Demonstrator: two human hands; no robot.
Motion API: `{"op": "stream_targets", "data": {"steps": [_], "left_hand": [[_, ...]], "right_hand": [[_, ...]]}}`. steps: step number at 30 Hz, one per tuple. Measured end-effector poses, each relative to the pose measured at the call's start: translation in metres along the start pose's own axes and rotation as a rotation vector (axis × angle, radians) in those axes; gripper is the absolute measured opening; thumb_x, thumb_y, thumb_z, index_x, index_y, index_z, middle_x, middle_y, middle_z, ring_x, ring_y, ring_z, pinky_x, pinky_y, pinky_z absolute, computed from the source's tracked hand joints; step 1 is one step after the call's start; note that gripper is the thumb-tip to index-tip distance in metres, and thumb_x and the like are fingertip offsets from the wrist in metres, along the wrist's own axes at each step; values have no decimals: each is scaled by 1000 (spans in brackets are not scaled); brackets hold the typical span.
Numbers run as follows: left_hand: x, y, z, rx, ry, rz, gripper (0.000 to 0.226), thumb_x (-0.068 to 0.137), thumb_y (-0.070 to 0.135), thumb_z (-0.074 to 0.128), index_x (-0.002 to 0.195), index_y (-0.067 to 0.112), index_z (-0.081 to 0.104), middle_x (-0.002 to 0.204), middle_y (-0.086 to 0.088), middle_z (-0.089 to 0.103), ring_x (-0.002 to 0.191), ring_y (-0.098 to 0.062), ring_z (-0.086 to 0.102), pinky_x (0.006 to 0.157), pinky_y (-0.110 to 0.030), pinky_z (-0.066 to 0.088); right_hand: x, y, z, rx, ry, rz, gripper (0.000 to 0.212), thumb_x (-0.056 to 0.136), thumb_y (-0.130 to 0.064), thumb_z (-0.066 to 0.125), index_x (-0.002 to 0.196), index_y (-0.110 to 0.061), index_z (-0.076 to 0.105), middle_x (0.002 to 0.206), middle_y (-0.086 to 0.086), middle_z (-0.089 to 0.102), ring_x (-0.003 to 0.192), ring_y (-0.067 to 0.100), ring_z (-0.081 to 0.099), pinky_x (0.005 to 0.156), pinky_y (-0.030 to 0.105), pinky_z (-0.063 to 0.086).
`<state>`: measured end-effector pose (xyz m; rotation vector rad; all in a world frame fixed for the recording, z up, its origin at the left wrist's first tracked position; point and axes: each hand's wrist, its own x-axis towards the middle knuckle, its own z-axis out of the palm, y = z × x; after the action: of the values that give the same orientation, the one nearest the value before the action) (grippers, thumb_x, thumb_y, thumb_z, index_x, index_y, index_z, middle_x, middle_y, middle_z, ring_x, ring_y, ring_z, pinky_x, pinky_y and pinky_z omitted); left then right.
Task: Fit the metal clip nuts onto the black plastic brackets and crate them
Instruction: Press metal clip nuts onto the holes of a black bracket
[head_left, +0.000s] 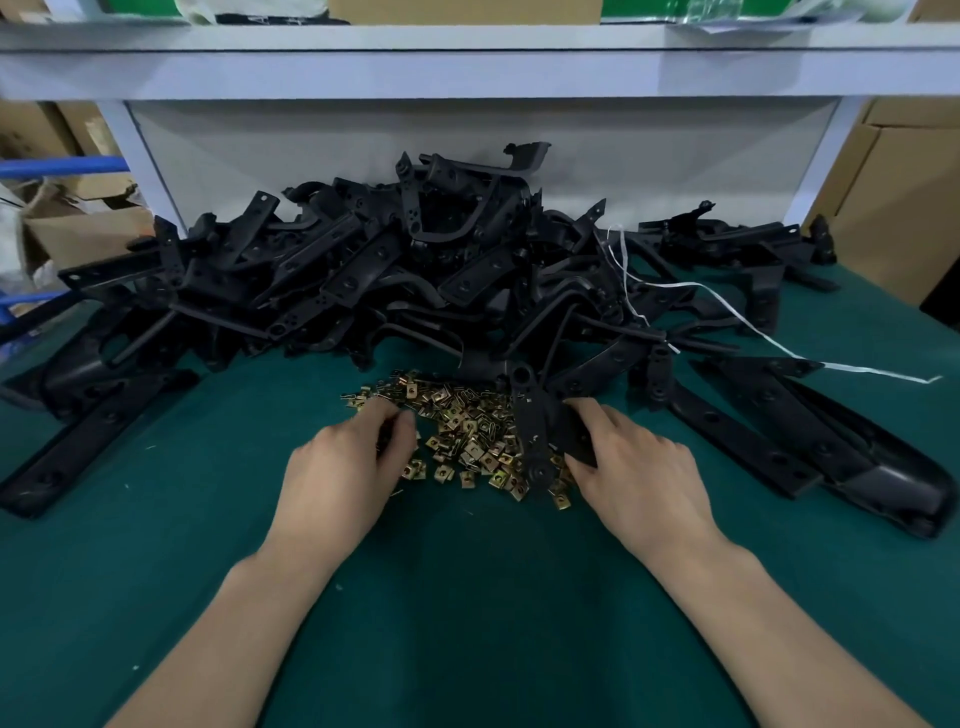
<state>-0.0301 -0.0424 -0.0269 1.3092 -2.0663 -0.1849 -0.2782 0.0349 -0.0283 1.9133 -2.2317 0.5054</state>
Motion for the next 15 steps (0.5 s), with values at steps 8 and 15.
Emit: {"op": "stream_targets", "data": {"steps": [8,15], "left_hand": [[8,9,-8,-919,89,-517,30,103,46,51,84,29,67,66,2,62,55,-12,55,47,-24,46],[6,9,-6,-909,80,-413,19,103,34,56,103,19,68,88,1,73,79,-12,68,75,-24,53]], "right_hand": [[1,0,0,5,-15,6,39,96,-42,55,131,-36,39,108,-12,63,85,22,67,62,36,43],[0,0,0,10,-19,16,35,96,-42,54,129,-35,42,107,-13,64,85,23,67,61,35,40]]}}
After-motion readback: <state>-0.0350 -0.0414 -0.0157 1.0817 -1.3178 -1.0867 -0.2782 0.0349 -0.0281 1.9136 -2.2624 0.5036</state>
